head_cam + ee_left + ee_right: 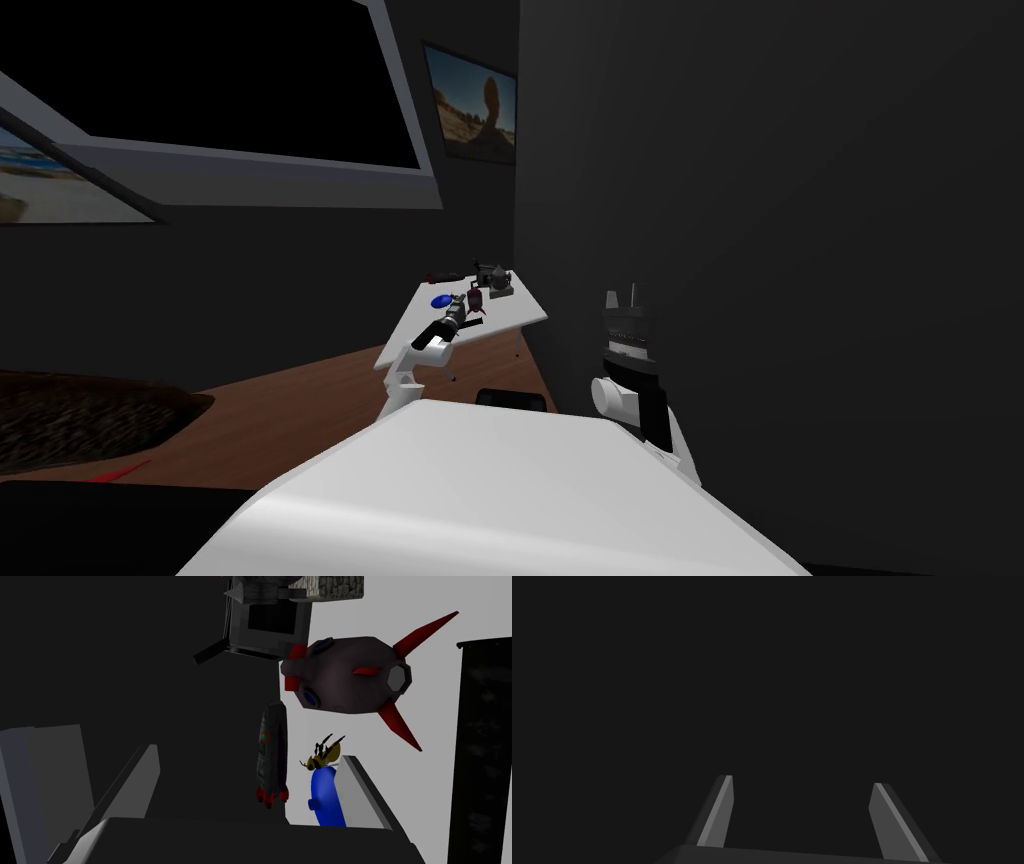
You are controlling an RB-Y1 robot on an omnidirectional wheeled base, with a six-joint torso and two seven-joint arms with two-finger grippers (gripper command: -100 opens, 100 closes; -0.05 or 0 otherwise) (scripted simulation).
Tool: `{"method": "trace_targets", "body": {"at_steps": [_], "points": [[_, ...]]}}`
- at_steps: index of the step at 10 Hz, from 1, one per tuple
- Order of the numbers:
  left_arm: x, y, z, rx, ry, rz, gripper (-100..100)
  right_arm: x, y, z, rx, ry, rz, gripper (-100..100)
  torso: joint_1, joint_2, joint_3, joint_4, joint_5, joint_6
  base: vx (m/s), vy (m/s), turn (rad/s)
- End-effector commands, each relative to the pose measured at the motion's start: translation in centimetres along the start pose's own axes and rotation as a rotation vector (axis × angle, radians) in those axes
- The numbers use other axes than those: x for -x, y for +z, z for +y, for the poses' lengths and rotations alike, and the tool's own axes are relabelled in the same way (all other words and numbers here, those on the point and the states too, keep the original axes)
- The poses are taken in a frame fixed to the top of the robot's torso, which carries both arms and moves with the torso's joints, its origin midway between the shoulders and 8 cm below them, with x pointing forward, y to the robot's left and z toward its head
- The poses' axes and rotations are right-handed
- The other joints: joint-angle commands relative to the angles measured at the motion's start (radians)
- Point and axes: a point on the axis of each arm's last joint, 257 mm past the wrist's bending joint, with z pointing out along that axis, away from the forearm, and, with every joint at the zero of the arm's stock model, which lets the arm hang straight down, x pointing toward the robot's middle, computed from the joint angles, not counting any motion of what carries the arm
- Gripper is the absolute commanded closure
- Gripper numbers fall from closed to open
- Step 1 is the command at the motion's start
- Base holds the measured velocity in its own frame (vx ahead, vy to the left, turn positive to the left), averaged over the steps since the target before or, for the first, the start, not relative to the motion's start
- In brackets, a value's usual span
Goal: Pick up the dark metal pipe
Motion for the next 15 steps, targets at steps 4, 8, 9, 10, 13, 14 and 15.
{"method": "trace_targets", "body": {"at_steps": [4,8,9,10,13,14,15], "points": [[0.9,0.9,3.6,0.137,-0.028,-0.019,-100,0.0,0.0,0.0,0.000,0.000,0.000,0,0.000,0.000,0.000,0.000,0.000,0.000,0.013,-0.006,-0.030],[1.8,1.2,6.5,0.252,-0.051,-0.042,-100,0.0,0.0,0.0,0.000,0.000,0.000,0,0.000,-0.001,0.000,0.000,0.000,0.000,0.020,-0.008,-0.014],[1.8,1.1,6.9,0.269,-0.051,-0.043,-100,0.0,0.0,0.0,0.000,0.000,0.000,0,0.000,-0.001,0.000,0.000,0.000,0.000,0.021,-0.009,-0.002],[2.3,1.2,7.8,0.301,-0.063,-0.054,-100,0.0,0.0,0.0,0.000,0.000,0.000,0,0.000,-0.001,0.000,0.000,0.000,0.000,0.030,-0.014,0.002],[2.9,1.0,9.6,0.374,-0.075,-0.069,-100,0.0,0.0,0.0,0.000,0.000,0.000,0,0.000,-0.001,-0.001,0.000,0.000,0.000,0.027,-0.006,0.006],[3.4,0.9,10.5,0.410,-0.088,-0.083,-100,0.0,0.0,0.0,0.000,0.000,0.000,0,0.000,-0.001,-0.001,0.000,0.000,0.000,0.032,-0.008,0.018],[3.4,0.8,10.8,0.424,-0.088,-0.084,-100,0.0,0.0,0.0,0.000,0.000,0.000,0,0.000,-0.001,-0.001,0.000,0.000,0.000,0.032,-0.008,0.009]]}}
